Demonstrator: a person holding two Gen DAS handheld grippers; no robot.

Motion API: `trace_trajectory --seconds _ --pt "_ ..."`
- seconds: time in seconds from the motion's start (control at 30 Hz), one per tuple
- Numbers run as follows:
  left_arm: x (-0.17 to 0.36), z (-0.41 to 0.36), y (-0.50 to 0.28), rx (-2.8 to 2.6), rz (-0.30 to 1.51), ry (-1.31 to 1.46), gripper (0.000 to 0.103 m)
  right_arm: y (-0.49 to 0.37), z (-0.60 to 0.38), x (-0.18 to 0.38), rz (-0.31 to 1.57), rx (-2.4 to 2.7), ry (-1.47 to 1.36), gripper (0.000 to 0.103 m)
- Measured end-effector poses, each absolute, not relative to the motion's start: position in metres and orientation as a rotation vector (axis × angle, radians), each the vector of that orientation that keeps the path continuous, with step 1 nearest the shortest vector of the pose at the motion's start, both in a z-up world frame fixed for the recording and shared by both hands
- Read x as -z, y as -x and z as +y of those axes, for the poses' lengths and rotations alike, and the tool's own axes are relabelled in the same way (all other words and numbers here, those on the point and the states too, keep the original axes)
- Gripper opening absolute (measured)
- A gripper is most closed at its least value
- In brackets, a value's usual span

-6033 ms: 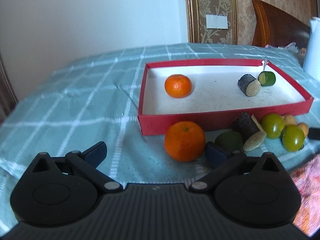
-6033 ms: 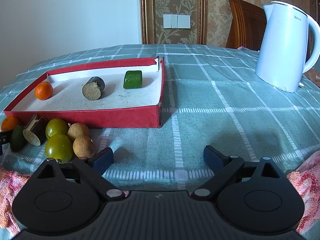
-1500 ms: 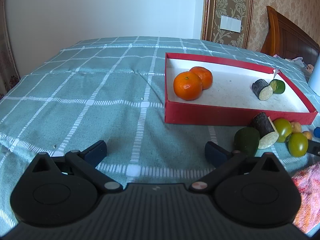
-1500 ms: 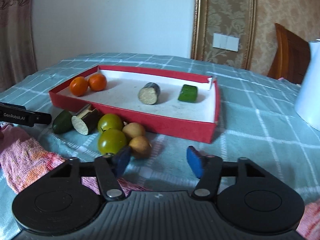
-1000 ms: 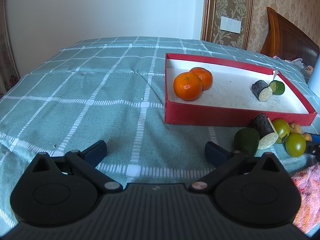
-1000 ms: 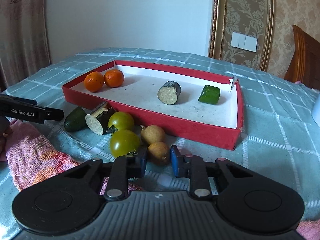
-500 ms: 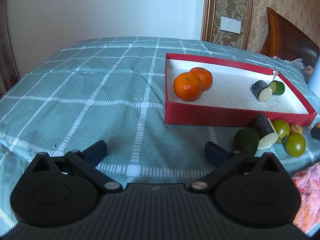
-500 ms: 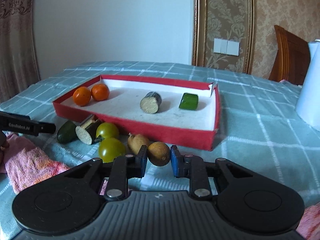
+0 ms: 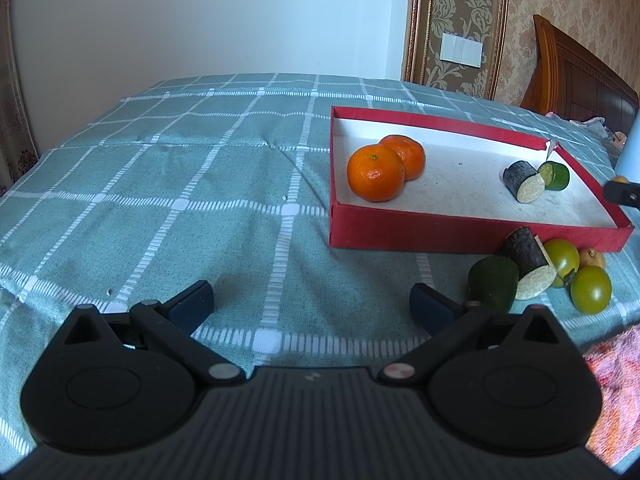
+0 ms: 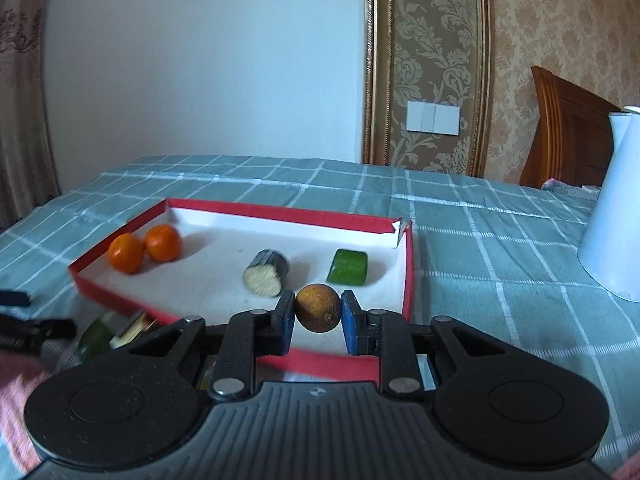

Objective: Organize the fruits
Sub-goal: 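Carry the brown fruit into the box beside the green cucumber chunk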

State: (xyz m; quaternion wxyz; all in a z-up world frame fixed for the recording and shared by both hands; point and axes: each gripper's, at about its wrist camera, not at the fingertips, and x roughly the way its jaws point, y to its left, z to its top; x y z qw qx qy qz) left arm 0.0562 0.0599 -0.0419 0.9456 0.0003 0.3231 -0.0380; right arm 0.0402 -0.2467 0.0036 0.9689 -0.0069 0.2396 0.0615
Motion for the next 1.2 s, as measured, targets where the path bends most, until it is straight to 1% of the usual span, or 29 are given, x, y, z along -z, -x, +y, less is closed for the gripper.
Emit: trace_trajectory --seconds 0.33,0.77,1.2 --pt "0.042 0.060 -0.056 0.077 0.658 -0.001 0.103 -0.085 -0.249 0.011 0.557 -0.076 0.012 0.024" --pt "0.042 0.060 -0.056 0.078 0.658 0.000 0.103 -0.104 -0.248 0.027 0.624 -0.046 0.021 0.024" --pt "0.043 0.061 -0.057 0.076 0.660 -0.005 0.103 -0.104 -0.245 0.027 0.626 -0.042 0.039 0.024"
